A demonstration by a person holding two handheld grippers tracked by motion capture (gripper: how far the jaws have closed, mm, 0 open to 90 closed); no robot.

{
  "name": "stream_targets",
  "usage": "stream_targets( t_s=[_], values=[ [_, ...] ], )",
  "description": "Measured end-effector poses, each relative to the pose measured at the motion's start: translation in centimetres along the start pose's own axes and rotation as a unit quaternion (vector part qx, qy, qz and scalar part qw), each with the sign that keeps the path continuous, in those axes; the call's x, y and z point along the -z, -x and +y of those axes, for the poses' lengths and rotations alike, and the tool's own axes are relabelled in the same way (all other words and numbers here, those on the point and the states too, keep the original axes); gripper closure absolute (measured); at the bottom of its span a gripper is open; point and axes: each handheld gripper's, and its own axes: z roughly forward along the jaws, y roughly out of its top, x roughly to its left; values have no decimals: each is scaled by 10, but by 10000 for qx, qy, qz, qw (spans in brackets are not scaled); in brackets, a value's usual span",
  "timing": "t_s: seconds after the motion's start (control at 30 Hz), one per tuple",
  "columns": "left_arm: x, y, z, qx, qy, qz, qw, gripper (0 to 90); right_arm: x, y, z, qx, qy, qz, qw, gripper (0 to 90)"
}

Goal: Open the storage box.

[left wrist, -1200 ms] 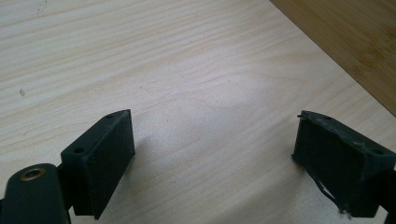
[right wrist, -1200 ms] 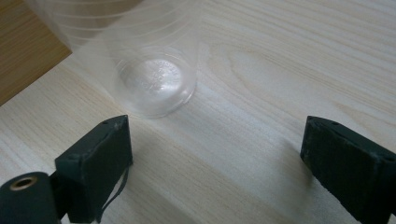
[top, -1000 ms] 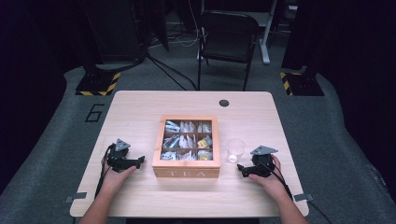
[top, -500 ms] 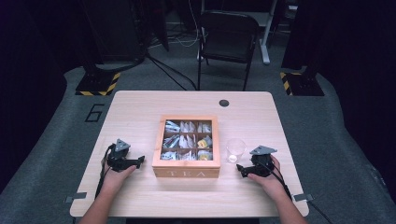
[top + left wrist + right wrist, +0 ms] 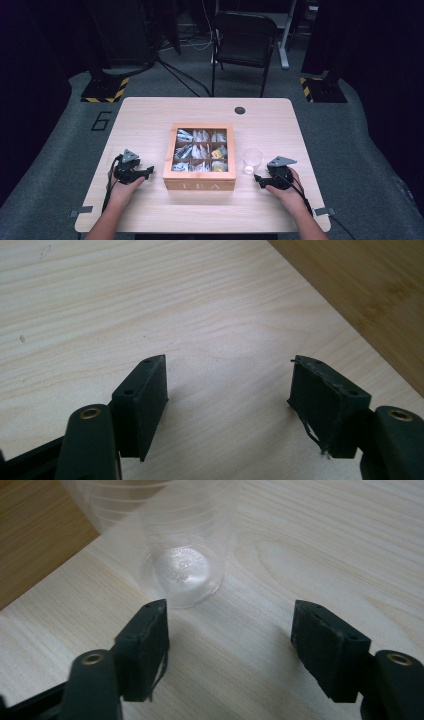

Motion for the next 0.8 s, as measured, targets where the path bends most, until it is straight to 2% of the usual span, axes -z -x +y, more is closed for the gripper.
stream_targets(
  t_s=[0.13,0.17,0.2,0.23,0.4,0.6,0.67,0.8],
  values=[
    [4,0,1,55,88,-96,9999,336,3,-2,2,79,-56,-99,9999,346],
    [7,1,1,67,147,-130,9998,344,6,-2,3,118,-69,-77,9999,382],
    [7,1,1,67,147,-130,9998,345,6,-2,3,118,-69,-77,9999,382],
    [11,1,2,98,225,-201,9995,349,8,-4,4,-7,-44,-49,10000,393],
    [17,3,3,155,351,-293,9988,370,12,-3,6,79,57,-57,9999,399],
    [21,5,4,99,425,-277,9987,378,16,-2,7,29,62,-1,10000,408],
    [23,7,5,19,418,-310,9986,388,18,-2,8,-91,84,88,9999,417],
    [26,8,6,7,423,-337,9985,406,21,-3,9,-79,146,121,9998,422]
  ],
)
